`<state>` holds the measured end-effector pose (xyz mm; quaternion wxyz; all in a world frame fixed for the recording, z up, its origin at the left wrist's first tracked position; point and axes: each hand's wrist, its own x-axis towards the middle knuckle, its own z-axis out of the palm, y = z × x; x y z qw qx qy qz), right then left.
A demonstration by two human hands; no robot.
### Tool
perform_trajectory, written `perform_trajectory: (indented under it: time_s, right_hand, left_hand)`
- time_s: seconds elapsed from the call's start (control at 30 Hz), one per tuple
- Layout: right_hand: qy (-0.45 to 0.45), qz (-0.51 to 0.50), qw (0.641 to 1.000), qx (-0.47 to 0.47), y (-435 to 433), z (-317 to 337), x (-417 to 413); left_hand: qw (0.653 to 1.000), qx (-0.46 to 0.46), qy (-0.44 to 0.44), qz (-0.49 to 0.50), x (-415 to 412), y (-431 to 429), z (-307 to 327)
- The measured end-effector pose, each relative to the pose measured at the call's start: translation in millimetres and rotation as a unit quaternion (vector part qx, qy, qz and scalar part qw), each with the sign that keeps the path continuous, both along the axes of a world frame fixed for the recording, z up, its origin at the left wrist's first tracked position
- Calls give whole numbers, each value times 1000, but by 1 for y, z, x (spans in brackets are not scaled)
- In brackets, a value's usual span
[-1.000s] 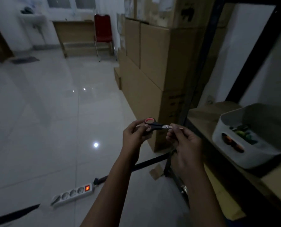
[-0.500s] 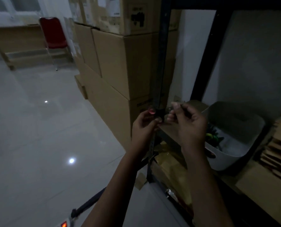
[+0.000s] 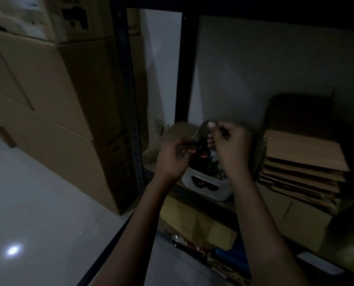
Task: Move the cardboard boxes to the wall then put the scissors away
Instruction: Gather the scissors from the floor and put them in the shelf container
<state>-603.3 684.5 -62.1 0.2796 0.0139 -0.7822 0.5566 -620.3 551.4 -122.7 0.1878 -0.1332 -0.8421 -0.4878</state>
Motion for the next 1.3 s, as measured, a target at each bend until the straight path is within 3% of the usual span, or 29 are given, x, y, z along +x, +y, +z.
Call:
perform_trajectory:
  time_s: [0.13, 0.43, 0.63, 0.87, 1.1, 1.23, 1.3]
  right_hand:
    - [-48, 2, 997, 60, 4, -14, -12]
    - [-194, 57, 953, 224, 14, -34, -9]
    - [-236, 12, 959, 156, 24, -41, -8]
    - [-231, 14, 955, 182, 17, -32, 6]
    - [-197, 9, 946, 257, 12, -6, 20]
    - [-143, -39, 941, 303, 18, 28, 27]
    - [-80, -92, 932, 340, 25, 46, 30]
  left_hand:
    - [997, -74, -10, -26, -11, 0, -12]
    - [997, -70, -5, -28, -17, 1, -25]
    - [995, -89, -39, -27, -17, 0, -24]
    - [984, -178, -19, -10, -19, 1, -20]
    - [942, -334, -28, 18, -15, 9, 3]
    - [940, -337, 46, 9, -4, 21, 39]
    - [946, -295, 130, 17, 0, 32, 64]
